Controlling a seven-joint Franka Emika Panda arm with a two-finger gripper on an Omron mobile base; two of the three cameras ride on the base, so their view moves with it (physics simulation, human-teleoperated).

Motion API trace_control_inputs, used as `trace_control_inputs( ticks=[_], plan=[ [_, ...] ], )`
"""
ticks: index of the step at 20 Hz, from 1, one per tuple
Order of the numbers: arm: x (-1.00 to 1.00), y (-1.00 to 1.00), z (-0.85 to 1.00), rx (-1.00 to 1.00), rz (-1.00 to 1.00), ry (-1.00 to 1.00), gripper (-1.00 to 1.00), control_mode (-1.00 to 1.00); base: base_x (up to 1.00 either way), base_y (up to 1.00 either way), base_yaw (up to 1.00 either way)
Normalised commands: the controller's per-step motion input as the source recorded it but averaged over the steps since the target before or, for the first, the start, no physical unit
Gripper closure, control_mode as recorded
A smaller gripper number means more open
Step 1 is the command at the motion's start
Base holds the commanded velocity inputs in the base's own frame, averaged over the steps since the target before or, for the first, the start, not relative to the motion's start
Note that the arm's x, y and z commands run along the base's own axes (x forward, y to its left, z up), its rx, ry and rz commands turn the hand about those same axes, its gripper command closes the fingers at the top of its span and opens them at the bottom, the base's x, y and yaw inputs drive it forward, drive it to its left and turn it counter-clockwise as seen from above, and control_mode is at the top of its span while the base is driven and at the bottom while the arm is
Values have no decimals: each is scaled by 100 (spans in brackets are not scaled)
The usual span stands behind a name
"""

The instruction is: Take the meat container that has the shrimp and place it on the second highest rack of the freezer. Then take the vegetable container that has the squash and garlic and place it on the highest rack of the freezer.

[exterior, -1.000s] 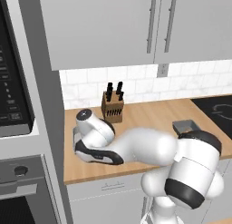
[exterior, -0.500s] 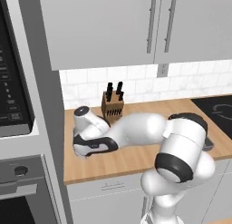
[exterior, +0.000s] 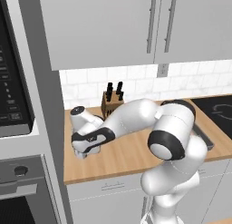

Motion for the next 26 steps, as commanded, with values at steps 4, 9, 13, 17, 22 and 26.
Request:
trace_control_inputs(
  ticks=[4,9,13,17,22,26],
  plan=[
    [0,0,-25,0,8,0,-100,-100,0,0,0],
    [3,0,-38,0,9,3,-100,-100,0,0,0],
    [6,1,-35,0,9,7,-100,-100,0,0,0],
    [5,4,-35,0,9,7,-100,-100,0,0,0],
    [0,3,-40,-1,8,8,100,-100,0,0,0],
    [1,0,-10,-1,1,0,100,-100,0,0,0]
  ],
)
